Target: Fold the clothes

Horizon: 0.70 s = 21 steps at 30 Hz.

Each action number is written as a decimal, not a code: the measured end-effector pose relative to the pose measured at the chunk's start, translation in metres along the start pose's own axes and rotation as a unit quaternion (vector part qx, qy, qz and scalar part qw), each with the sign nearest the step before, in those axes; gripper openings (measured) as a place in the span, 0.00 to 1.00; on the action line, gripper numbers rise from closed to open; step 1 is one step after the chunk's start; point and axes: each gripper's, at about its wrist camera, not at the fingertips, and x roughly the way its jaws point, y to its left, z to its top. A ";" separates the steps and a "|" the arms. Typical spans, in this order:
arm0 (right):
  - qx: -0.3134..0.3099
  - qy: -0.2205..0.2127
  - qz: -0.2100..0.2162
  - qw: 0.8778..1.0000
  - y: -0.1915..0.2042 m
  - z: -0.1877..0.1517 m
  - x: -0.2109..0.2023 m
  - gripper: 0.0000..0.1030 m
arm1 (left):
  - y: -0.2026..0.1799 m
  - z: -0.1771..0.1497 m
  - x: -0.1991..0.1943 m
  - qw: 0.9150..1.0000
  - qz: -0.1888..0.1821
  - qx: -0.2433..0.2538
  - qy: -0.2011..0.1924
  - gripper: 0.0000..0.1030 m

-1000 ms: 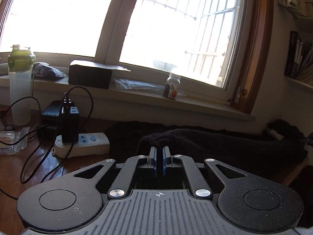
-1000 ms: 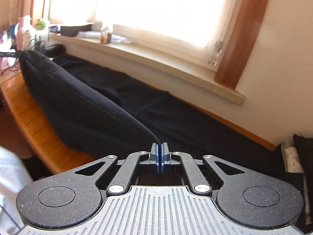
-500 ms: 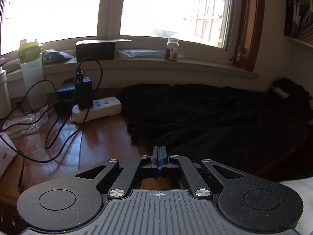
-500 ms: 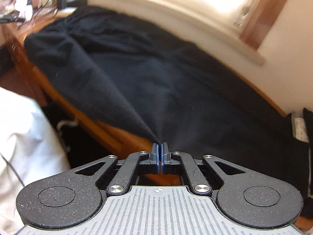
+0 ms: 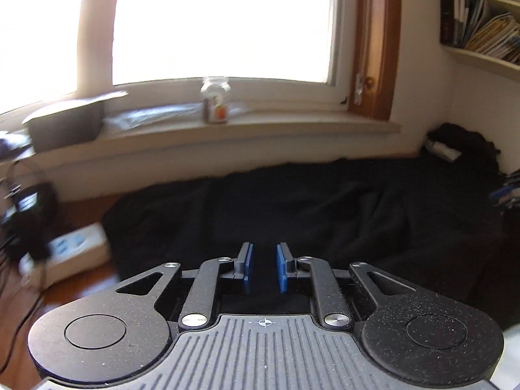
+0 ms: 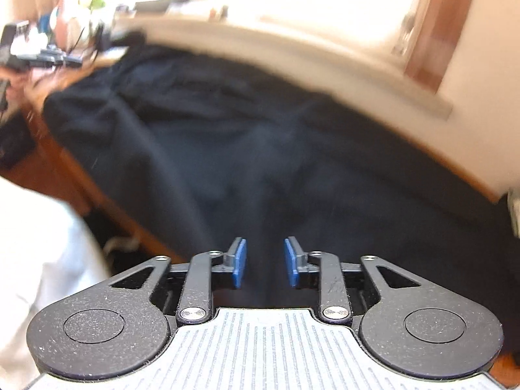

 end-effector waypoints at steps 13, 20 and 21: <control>0.079 -0.037 -0.072 0.994 -0.102 0.006 0.121 0.56 | -0.068 0.026 0.147 0.984 -0.117 0.104 0.080 0.46; 0.116 -0.072 -0.055 0.989 -0.128 -0.012 0.128 0.72 | -0.078 0.043 0.192 0.979 -0.168 0.074 0.090 0.51; 0.125 -0.074 -0.051 0.988 -0.131 -0.014 0.129 0.72 | -0.079 0.044 0.197 0.978 -0.176 0.070 0.090 0.45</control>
